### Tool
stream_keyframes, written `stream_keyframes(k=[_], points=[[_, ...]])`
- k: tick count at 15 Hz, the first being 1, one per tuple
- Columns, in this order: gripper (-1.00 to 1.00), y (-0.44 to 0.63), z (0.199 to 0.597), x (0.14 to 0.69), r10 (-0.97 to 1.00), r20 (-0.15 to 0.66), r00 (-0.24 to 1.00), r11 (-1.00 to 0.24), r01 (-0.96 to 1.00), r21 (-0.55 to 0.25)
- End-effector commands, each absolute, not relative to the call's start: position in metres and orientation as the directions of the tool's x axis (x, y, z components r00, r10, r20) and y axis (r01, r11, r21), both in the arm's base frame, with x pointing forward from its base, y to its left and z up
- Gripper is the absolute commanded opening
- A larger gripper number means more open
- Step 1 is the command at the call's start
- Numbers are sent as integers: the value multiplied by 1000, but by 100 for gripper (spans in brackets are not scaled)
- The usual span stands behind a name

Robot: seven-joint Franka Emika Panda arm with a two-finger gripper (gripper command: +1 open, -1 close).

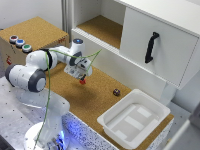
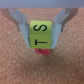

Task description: Put the grasped yellow block on top of the pink block

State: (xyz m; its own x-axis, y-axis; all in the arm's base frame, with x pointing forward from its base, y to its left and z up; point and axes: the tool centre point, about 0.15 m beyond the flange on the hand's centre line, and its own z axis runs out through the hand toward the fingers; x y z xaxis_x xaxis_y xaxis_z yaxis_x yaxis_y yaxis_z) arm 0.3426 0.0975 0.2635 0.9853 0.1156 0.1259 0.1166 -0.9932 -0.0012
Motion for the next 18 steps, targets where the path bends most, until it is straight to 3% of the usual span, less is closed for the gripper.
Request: stream_keyframes(k=[1,10,11,18], points=[[-100,108,223,380,92,102,991,-996,90,21],[-100,97,222,389,41,93,995,-999,39,25],[100,96,224,387,35,86,996,-999,32,30],[100,99,288,363,26,168,985,-1000,25,8]])
